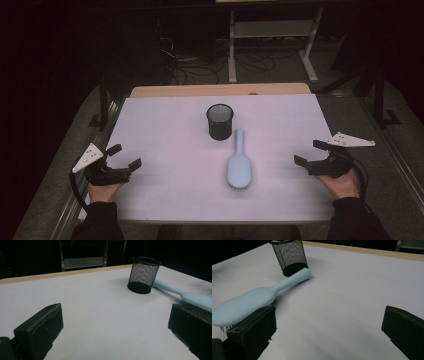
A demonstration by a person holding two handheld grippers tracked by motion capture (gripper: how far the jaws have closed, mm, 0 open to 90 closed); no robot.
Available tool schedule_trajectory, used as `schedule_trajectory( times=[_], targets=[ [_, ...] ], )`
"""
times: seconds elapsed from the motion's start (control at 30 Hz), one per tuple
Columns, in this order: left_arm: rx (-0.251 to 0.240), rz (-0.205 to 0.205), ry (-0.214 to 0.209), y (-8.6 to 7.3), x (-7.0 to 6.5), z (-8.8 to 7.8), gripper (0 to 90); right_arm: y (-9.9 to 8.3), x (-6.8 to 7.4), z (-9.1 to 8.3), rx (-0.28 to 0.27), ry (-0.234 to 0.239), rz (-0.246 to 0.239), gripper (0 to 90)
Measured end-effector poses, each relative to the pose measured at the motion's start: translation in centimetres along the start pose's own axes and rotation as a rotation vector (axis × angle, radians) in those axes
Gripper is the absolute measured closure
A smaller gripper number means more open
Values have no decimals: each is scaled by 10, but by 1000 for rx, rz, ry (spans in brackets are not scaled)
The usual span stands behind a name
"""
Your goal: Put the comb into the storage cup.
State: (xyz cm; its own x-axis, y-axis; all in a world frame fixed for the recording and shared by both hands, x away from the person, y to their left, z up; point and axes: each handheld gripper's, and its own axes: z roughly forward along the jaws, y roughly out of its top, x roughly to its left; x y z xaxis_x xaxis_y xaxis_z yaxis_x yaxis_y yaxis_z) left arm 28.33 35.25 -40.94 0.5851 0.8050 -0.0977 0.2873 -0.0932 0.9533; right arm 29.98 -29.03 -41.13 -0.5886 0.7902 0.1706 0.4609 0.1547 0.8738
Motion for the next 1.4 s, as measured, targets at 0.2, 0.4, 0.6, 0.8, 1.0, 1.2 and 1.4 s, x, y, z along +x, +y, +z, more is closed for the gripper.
schedule_trajectory(
  times=[0.2,0.4,0.6,0.8,1.0,1.2,1.4],
  targets=[
    [0,2,-7,0,0,2,0,0,1,-3,1,-1,-6,0],
    [-4,7,-1,-1,0,5,0,-2,-1,-5,0,8,2,0],
    [-9,-8,-1,-3,1,4,0,-2,0,-7,12,-3,-11,0],
    [-1,-10,2,-5,0,4,0,-1,2,-6,35,-8,-25,0],
    [-7,-9,7,-4,-1,3,0,4,4,-5,37,-14,-36,0],
    [-6,-10,7,-4,-1,3,0,10,8,1,59,1,-52,0],
    [-7,-7,6,-4,-2,3,0,16,10,3,63,11,-58,0]
  ],
)
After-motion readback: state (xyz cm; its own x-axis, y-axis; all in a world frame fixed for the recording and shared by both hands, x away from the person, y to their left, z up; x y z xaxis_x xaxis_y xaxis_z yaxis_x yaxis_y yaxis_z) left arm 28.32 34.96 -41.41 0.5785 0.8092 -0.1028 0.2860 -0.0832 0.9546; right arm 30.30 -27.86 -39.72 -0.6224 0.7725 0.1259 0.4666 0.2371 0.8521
